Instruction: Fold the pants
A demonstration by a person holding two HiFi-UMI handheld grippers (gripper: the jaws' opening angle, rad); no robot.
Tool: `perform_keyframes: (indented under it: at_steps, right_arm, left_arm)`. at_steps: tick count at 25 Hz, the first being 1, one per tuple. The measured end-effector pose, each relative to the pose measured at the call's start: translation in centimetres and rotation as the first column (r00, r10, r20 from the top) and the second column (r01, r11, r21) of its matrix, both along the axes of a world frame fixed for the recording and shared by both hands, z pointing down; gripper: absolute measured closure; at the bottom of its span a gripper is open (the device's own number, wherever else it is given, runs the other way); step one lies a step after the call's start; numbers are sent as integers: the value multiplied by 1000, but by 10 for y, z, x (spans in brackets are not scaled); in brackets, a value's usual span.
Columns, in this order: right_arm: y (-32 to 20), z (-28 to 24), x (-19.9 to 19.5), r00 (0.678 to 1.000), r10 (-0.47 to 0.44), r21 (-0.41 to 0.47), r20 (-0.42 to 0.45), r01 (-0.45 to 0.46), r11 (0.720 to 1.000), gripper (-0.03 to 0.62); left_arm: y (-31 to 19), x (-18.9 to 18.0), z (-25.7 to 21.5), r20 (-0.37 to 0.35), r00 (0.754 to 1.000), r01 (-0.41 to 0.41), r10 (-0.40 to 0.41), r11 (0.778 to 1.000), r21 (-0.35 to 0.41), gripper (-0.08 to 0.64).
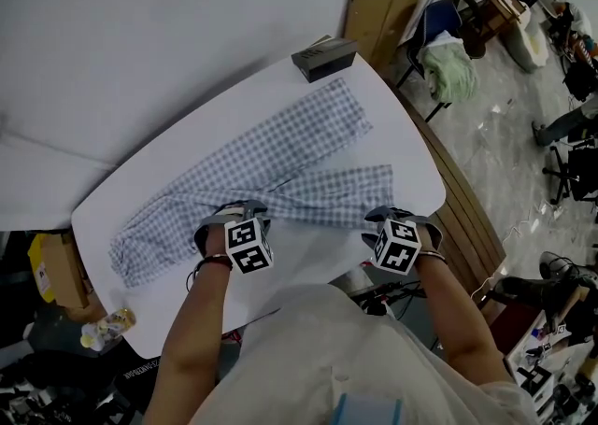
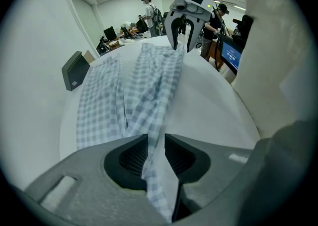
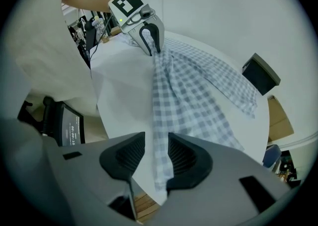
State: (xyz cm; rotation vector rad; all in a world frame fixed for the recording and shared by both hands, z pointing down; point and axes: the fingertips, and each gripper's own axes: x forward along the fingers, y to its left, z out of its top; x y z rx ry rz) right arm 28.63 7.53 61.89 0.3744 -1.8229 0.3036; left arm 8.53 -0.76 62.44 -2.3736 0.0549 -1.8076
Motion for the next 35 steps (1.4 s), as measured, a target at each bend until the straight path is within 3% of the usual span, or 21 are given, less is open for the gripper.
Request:
perform_keyframes:
  at_steps: [7,16,19,22,30,35]
  right_arm:
    - [9,19,13,999,3,-27,-44,-4,1000,454]
    - [10,25,17,998,-4,-25,-64,2,1000,469]
    - [8,24,18,998,8,-12,-66,-9,1000,480]
    - [3,24,20,997,24,17,-77,-23,1000,556]
    - [-16,-2,27,998,46,34,-46,-44,998,566]
    - [-51,-30,40,996,89,76,-33,-86,993,568]
  left_arm:
    - [-1,2,1,33,999,-22,22,1000,12,453]
    - [-7,1,6,59,998,-30,27,999,40,519]
    - [-9,1,6,55,998,-22,19,999,43,541]
    - [-9,1,6,51,999,-19,17,999,36,545]
    - [-13,3,-9,22,1000,-3,3,1000,4,546]
    - [-22,2,-22,-10,999,45,-45,999,-27,546]
